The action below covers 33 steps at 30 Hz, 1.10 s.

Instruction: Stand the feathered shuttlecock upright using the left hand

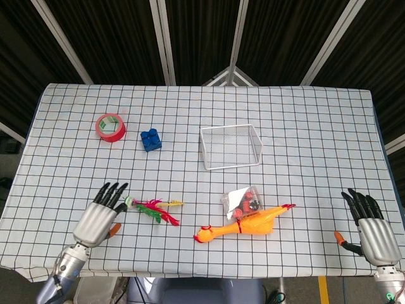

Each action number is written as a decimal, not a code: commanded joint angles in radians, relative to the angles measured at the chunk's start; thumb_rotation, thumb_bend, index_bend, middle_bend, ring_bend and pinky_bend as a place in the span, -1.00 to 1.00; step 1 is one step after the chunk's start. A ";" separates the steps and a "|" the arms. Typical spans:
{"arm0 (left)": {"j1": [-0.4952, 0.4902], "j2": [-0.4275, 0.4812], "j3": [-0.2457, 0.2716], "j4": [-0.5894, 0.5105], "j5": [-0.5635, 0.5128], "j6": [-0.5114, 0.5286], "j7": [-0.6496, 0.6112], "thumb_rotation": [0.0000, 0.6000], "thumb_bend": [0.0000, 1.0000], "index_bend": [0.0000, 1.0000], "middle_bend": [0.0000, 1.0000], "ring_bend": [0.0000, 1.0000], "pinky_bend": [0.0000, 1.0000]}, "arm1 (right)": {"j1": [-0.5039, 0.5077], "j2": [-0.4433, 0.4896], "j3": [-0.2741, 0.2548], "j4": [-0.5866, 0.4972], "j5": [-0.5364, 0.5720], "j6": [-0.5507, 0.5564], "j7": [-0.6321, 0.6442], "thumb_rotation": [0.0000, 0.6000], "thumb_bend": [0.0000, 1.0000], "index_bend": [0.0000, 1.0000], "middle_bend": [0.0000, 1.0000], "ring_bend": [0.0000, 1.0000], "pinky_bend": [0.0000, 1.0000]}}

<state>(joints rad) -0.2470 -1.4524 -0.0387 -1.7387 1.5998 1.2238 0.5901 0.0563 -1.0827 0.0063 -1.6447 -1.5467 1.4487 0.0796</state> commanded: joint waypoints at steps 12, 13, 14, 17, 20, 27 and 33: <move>-0.094 -0.283 -0.059 0.145 -0.106 -0.061 0.178 1.00 -0.10 -0.04 -0.94 -1.00 -1.00 | -0.001 0.002 -0.003 -0.001 -0.004 0.001 0.012 1.00 -0.32 -1.00 -1.00 -1.00 -1.00; -0.099 -0.292 -0.060 0.151 -0.110 -0.061 0.185 1.00 -0.07 -0.03 -0.93 -1.00 -1.00 | -0.001 0.002 -0.002 -0.001 -0.004 0.000 0.013 1.00 -0.32 -1.00 -1.00 -1.00 -1.00; -0.101 -0.297 -0.060 0.154 -0.112 -0.061 0.187 1.00 -0.05 -0.03 -0.93 -1.00 -1.00 | 0.000 0.002 -0.002 -0.001 -0.004 0.000 0.014 1.00 -0.32 -1.00 -1.00 -1.00 -1.00; -0.106 -0.308 -0.056 0.163 -0.115 -0.053 0.188 1.00 0.01 0.01 -0.92 -1.00 -1.00 | 0.000 0.002 -0.002 0.000 -0.005 0.000 0.013 1.00 -0.32 -1.00 -1.00 -1.00 -1.00; -0.110 -0.311 -0.051 0.171 -0.121 -0.049 0.188 1.00 0.02 0.04 -0.92 -1.00 -1.00 | 0.000 0.002 -0.003 0.000 -0.004 -0.001 0.013 1.00 -0.32 -1.00 -1.00 -1.00 -1.00; -0.122 -0.313 -0.039 0.169 -0.137 -0.049 0.182 1.00 0.02 0.04 -0.92 -1.00 -1.00 | -0.001 0.002 -0.003 -0.003 -0.003 0.000 0.010 1.00 -0.32 -1.00 -1.00 -1.00 -1.00; -0.128 -0.319 -0.035 0.175 -0.147 -0.043 0.182 1.00 0.08 0.13 -0.89 -1.00 -1.00 | -0.001 0.002 -0.003 -0.003 -0.002 -0.001 0.010 1.00 -0.32 -1.00 -1.00 -1.00 -1.00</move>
<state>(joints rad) -0.3749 -1.7706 -0.0737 -1.5648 1.4539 1.1801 0.7721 0.0551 -1.0806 0.0034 -1.6478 -1.5484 1.4482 0.0899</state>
